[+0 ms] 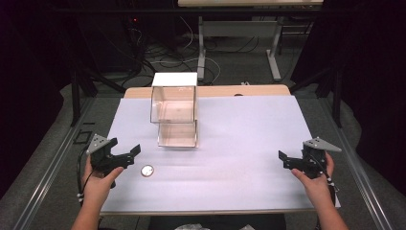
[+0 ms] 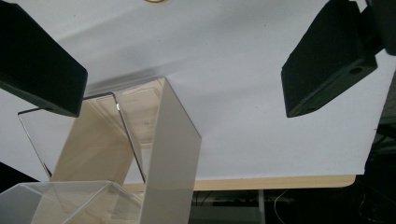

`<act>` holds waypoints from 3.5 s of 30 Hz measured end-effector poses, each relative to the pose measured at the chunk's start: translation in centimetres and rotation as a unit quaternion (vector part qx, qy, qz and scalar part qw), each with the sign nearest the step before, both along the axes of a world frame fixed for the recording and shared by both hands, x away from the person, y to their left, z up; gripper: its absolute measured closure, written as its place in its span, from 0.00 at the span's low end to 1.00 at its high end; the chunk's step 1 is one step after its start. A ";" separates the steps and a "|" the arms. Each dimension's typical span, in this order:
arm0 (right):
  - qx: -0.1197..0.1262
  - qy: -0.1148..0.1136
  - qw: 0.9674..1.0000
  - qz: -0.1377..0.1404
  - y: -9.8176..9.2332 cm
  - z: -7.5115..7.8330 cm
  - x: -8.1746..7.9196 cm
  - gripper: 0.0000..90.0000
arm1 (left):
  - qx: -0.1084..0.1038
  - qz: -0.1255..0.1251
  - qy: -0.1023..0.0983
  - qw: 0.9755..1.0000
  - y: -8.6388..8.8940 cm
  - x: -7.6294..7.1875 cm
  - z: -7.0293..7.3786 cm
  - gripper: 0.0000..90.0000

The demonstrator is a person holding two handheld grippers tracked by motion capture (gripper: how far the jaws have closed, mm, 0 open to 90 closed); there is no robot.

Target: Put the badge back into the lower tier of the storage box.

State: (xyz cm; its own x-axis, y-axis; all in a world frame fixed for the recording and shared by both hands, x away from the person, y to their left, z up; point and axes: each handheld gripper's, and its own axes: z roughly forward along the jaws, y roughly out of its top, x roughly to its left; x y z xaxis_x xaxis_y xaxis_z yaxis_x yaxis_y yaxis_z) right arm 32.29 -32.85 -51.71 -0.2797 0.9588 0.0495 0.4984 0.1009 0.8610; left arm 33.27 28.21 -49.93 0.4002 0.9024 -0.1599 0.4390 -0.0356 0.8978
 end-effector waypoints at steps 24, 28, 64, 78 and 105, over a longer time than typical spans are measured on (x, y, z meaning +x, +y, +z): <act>0.014 0.007 1.000 -0.009 -0.5 -0.3 0.0 0.00 | 0.030 -0.055 0.086 0.994 -0.9 0.1 1.1 0.07; 0.014 0.009 1.000 -0.006 0.1 -0.3 0.2 0.00 | 0.044 -0.058 0.093 0.993 -1.3 -0.5 1.4 0.09; -0.009 0.005 0.999 0.031 1.1 -0.6 0.0 0.02 | 0.126 -0.083 0.161 0.975 -4.7 0.2 -0.7 0.18; -0.005 0.010 0.999 0.030 1.0 -0.6 0.1 0.03 | 0.160 -0.080 0.165 0.970 -5.0 0.8 0.1 0.20; -0.003 0.013 0.999 0.035 1.5 -0.8 -0.1 0.03 | 0.211 -0.106 0.226 0.945 -4.7 2.0 0.3 0.23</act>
